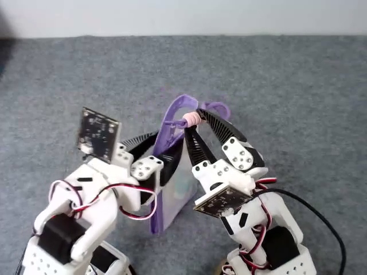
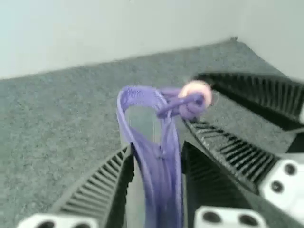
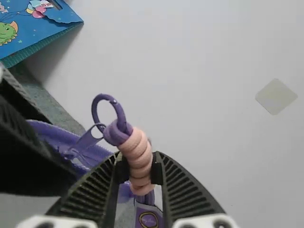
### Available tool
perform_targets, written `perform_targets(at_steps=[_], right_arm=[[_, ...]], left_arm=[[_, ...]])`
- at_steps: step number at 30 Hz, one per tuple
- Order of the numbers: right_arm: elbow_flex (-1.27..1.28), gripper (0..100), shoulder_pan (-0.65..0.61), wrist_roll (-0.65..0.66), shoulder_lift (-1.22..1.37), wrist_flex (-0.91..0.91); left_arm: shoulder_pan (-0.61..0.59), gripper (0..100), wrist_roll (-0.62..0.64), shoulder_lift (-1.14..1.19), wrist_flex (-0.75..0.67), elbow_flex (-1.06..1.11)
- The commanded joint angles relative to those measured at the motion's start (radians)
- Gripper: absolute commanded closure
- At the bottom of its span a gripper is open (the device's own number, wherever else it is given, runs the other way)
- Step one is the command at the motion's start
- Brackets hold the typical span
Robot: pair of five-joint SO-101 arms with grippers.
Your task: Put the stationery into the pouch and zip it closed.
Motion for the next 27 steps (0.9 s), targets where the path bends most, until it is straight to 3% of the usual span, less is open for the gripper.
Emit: perform_targets(at_steps=[1,11,19,27], right_arm=[[-0.060,99.1,-0.002,0.009,-0.019,-0.004],[-0.060,99.1,0.001,0.009,-0.021,-0.005],[-0.060,99.1,0.064,0.009,-0.021,-0.005],[-0.052,99.1,0.113,0.009,-0.008,0.004]], left_arm=[[0.014,85,-0.011,0.003,-0.015,0.008],[0.008,85,-0.011,-0.006,0.032,0.030],[0.008,98,-0.069,-0.006,0.086,-0.067],[0.008,99,-0.068,0.000,0.149,-0.174]])
